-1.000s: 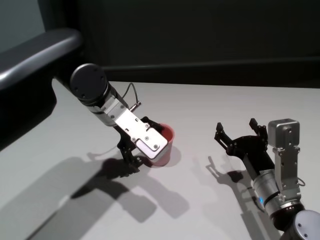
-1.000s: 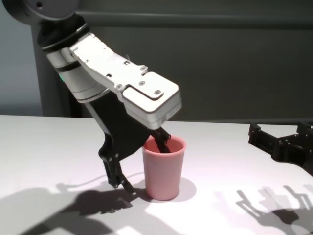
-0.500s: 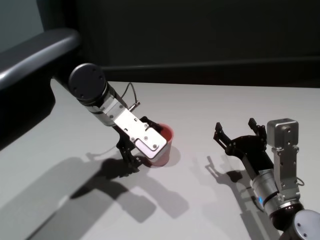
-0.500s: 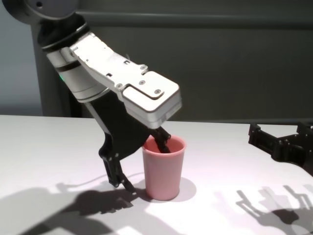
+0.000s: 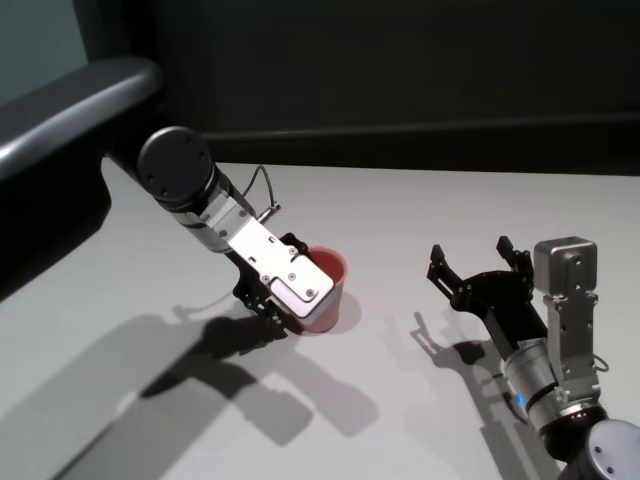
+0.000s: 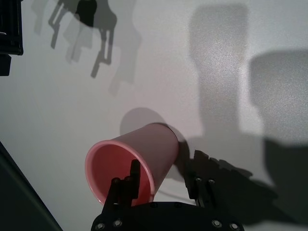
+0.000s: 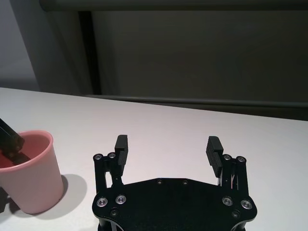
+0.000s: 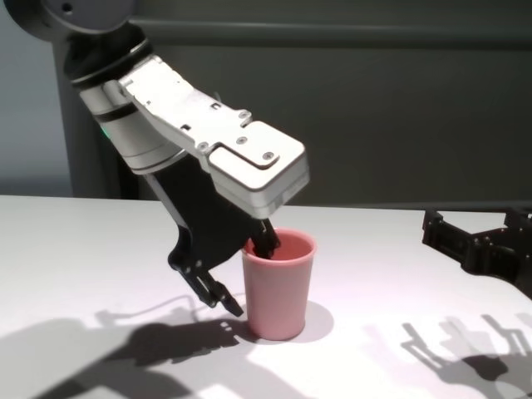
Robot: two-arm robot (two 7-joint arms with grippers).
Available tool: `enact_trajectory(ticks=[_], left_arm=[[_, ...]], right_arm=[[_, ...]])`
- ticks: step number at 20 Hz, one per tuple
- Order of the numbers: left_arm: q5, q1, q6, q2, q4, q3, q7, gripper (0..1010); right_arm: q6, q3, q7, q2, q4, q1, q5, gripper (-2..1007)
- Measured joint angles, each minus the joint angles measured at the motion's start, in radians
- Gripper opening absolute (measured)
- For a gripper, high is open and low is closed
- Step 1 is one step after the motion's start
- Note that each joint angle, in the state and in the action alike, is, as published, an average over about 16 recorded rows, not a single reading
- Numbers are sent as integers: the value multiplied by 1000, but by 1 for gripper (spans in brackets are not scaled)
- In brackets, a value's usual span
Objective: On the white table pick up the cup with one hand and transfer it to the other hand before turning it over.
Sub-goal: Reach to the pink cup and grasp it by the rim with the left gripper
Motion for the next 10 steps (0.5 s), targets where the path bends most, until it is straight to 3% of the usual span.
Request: enact_trajectory(ticks=[10], left_arm=[[0,0,0,0,0,-1,0,277]], right_arm=[[0,0,0,0,0,0,0,1000]])
